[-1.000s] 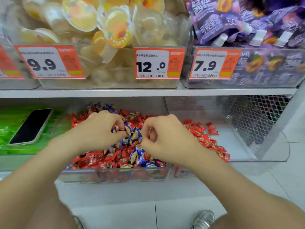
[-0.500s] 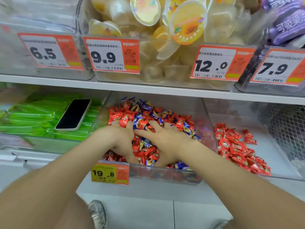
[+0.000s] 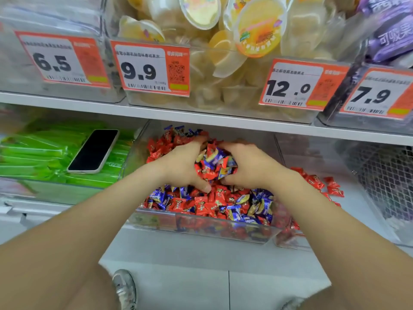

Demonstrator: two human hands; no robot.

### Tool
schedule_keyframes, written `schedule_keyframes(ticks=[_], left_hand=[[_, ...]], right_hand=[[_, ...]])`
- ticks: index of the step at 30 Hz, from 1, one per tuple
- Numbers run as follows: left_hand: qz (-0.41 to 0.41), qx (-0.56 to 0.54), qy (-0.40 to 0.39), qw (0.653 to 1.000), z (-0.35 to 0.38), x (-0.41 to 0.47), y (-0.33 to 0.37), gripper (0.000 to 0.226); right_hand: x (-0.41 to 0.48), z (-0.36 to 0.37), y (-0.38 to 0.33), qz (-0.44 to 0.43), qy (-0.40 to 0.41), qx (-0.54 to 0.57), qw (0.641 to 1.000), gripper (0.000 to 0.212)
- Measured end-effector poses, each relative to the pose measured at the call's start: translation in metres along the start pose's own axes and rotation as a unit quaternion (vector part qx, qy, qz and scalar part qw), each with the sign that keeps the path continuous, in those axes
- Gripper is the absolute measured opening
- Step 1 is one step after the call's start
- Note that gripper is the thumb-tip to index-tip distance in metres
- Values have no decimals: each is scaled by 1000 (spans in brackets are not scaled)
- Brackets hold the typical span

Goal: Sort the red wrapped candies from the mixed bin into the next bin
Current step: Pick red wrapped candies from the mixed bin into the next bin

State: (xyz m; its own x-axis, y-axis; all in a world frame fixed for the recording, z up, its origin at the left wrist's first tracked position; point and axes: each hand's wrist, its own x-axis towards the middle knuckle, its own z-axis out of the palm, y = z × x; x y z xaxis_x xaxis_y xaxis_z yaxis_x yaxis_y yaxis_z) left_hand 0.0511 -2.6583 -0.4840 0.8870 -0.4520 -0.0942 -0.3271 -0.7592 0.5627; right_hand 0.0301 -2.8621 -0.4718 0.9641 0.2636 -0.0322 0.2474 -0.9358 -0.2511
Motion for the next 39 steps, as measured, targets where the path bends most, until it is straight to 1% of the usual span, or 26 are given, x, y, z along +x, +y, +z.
schedule_keyframes(ticks=[2, 3, 4, 5, 7, 9, 10, 11, 13, 14, 16, 17, 18, 19, 21, 22, 23, 24, 26, 29, 31, 33, 35, 36, 37, 39], left_hand=[[49, 57, -1, 997, -5, -1, 2, 122], [62, 87, 8, 994, -8, -2, 1, 116], [67, 111, 18, 991, -12, -5, 0, 108], [63, 122, 27, 990, -16, -9, 0, 97], [52, 136, 46, 988, -23, -20, 0, 66], [34, 140, 66, 987, -26, -33, 1, 31], [17, 133, 61, 989, -25, -39, 0, 21], [-4, 126, 37, 991, -24, -43, -1, 18], [-31, 137, -54, 989, -20, -49, -4, 20], [-32, 145, -97, 984, -17, -51, -5, 18], [-13, 155, -145, 977, -14, -52, -6, 13], [-1, 155, -153, 976, -12, -52, -6, 11], [8, 147, -157, 977, -11, -51, -6, 11], [17, 133, -157, 978, -10, -51, -5, 15], [34, 103, -154, 982, -11, -54, -3, 25], [40, 95, -155, 982, -12, -56, -2, 29], [43, 87, -162, 982, -14, -59, -1, 31], [38, 78, -174, 981, -16, -61, 0, 31], [26, 62, -203, 977, -19, -62, 0, 26], [17, 58, -246, 968, -20, -63, 4, 21], [0, 33, -278, 960, -19, -65, 7, 21], [-14, 5, -298, 955, -21, -68, 8, 22], [-8, -12, -278, 961, -23, -71, 5, 22], [1, -12, -243, 970, -23, -70, 3, 20], [12, -1, -183, 983, -22, -68, 2, 16], [34, 46, -35, 998, -18, -60, -1, 4]], right_hand=[[-9, -5, 5, 14, 9, -27, 999, 88], [-13, -7, 6, 20, 21, -40, 999, 89], [-16, -7, 6, 20, 32, -54, 998, 83], [-19, -7, 4, 14, 41, -64, 997, 71], [-25, -6, -1, -2, 59, -45, 997, 44], [-30, -2, -11, -15, 76, -15, 997, 37], [-31, 0, -16, -21, 78, -3, 997, 35], [-32, 2, -21, -27, 64, 9, 998, 33], [-35, 6, -27, -43, -7, 24, 999, 24], [-36, 9, -30, -54, -39, 10, 998, 22], [-36, 16, -33, -71, -58, -44, 995, 49], [-34, 19, -34, -70, -46, -72, 994, 59], [-33, 22, -35, -67, -24, -98, 993, 63], [-31, 22, -36, -64, -4, -114, 991, 60], [-28, 17, -38, -63, 23, -92, 993, 32], [-29, 12, -38, -61, 18, -62, 996, 16], [-30, 9, -36, -59, -7, -27, 998, 4], [-35, 5, -35, -59, -48, 11, 997, 9], [-46, 3, -34, -71, -132, 69, 986, 28], [-61, 5, -39, -97, -147, 110, 978, 52], [-65, 6, -40, -84, -164, 126, 975, 52], [-65, 5, -40, -68, -183, 121, 973, 38], [-62, 5, -37, -39, -149, 122, 981, 25], [-58, 5, -35, -23, -95, 102, 990, 21], [-52, 5, -32, -11, -23, 70, 997, 18], [-40, 8, -27, 9, 105, 33, 994, 7]])
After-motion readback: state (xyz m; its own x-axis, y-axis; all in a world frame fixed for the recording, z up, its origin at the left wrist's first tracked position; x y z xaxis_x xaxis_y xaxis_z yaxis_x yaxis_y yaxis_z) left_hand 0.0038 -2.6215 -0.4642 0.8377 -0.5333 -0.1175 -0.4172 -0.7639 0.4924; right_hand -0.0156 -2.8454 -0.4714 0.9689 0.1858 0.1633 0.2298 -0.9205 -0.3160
